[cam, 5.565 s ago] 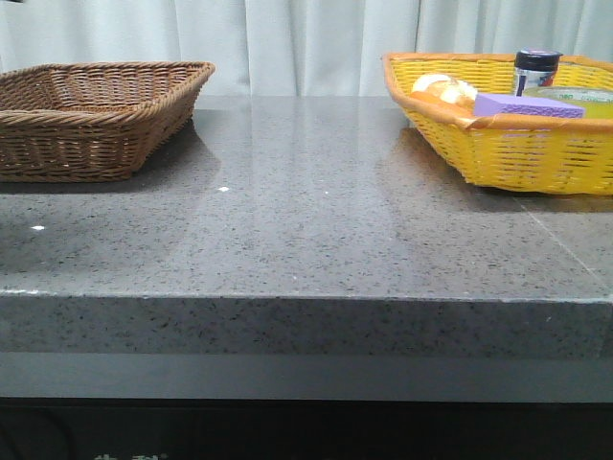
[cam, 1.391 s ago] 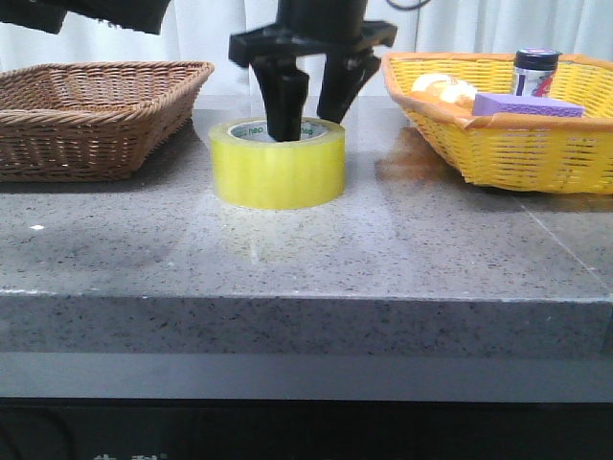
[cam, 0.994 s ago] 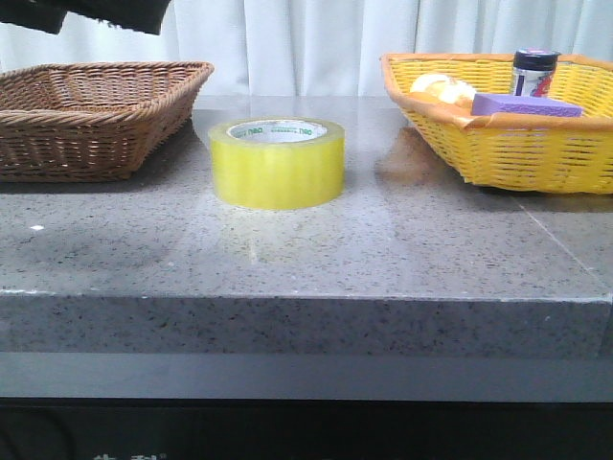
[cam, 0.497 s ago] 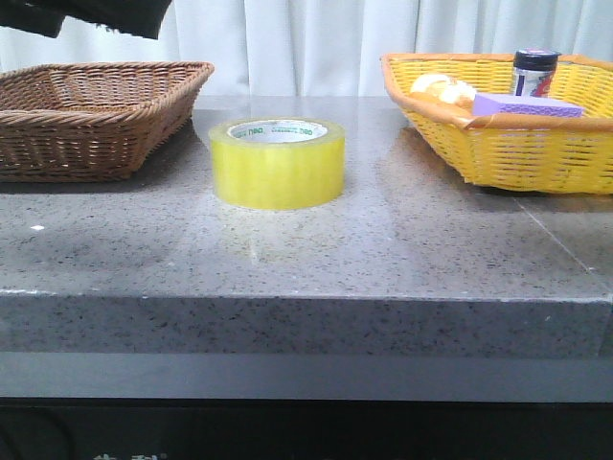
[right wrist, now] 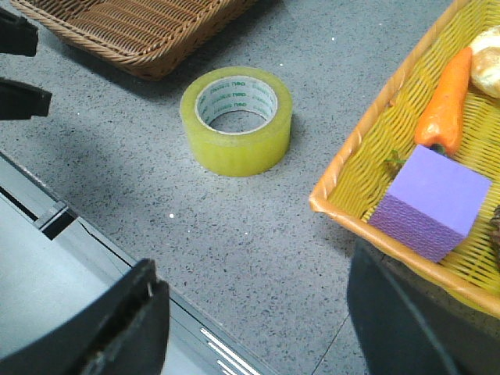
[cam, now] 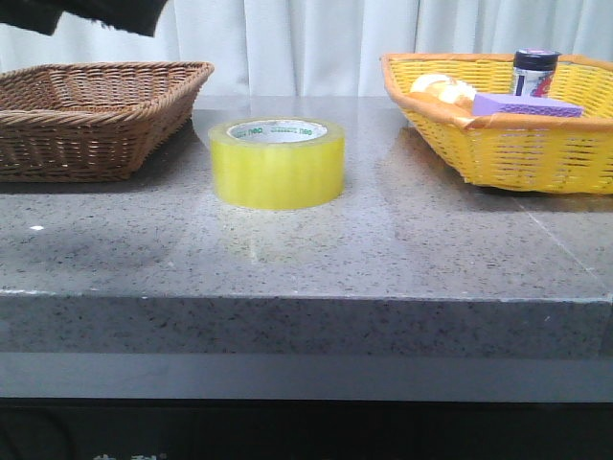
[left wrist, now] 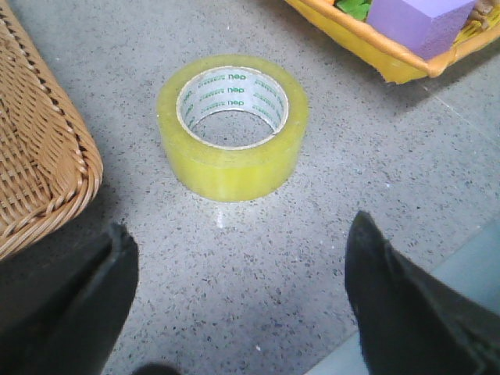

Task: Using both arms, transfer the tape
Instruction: 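Set the tape roll on the table, open the right gripper and withdraw, then lower the left gripper onto the tape roll and grasp its rim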

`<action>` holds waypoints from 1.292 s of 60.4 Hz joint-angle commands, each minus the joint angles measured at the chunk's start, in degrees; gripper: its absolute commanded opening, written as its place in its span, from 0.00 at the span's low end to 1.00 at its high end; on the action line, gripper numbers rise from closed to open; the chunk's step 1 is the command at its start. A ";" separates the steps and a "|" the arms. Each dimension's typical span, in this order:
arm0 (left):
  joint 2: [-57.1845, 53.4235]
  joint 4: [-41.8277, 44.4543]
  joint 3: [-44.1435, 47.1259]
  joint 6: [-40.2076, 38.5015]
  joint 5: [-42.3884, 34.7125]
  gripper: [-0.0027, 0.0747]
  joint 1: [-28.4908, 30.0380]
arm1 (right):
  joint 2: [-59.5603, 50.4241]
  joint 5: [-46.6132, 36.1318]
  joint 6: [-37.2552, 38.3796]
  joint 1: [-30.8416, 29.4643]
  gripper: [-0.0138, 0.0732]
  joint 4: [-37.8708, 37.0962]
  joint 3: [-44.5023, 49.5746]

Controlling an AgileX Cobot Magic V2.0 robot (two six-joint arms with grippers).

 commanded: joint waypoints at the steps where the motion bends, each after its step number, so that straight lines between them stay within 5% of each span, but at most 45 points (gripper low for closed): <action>1: -0.14 0.04 -5.22 0.68 1.27 0.74 -0.59 | -0.55 -3.56 -0.62 -0.23 0.74 0.58 -1.29; 36: 26.61 -3.16 -34.89 14.86 21.04 0.74 -0.59 | -0.20 -3.42 -0.62 -0.23 0.74 0.58 -1.29; 78: 49.22 -8.17 -49.64 14.98 22.26 0.74 -0.59 | -0.20 -3.42 -0.62 -0.23 0.74 0.58 -1.29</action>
